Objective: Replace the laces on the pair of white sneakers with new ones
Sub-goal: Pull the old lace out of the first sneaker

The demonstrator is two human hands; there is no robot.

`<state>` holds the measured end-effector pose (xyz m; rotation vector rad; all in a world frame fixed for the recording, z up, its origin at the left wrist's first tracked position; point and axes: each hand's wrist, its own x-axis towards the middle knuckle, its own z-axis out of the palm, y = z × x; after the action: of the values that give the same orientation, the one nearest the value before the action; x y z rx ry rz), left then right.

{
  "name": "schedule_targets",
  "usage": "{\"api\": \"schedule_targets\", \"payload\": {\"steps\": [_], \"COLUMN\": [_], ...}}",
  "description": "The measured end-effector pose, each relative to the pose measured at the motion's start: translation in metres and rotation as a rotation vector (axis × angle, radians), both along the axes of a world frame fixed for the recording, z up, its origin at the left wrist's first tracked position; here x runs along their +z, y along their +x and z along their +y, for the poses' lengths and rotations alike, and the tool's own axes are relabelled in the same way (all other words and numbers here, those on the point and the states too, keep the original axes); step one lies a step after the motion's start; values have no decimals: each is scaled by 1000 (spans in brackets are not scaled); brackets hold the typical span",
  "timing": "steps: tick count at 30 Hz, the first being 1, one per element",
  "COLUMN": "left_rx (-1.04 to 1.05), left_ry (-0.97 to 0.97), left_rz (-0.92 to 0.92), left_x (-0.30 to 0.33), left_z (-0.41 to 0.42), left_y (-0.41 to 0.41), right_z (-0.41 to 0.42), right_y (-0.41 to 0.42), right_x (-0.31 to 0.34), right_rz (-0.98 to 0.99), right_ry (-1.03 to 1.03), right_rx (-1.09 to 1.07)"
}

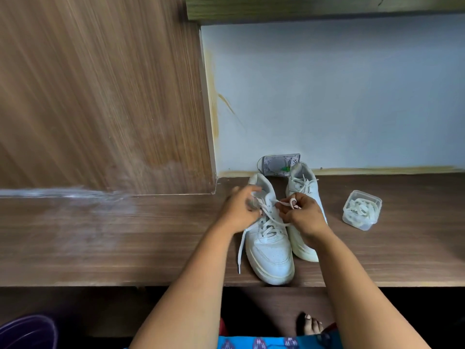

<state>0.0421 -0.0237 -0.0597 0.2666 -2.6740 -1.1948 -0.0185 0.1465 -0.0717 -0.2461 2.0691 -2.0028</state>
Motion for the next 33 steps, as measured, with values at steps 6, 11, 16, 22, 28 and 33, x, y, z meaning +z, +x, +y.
{"api": "schedule_targets", "payload": {"steps": [6,11,16,22,28,33], "left_rx": [-13,136,434,-14,103,191], "left_ry": [-295,-436,-250,-245,-205,41], "left_rz": [144,-459,-557,-83,-40,68], "left_x": [6,24,11,16,-2,-8], "left_z": [7,-46,-60,11,7,1], "left_y": [-7,12,14,-15,-29,-28], "right_z": [32,38,28,-26,-28,-26], "right_y": [5,17,25,-1,-12,-15], "right_x": [27,52,72,18,8,2], "right_rz": [344,339,472,688,707,699], "right_ry": [759,1205,944,795,704,638], "right_rx": [354,440,366,212,138,58]}}
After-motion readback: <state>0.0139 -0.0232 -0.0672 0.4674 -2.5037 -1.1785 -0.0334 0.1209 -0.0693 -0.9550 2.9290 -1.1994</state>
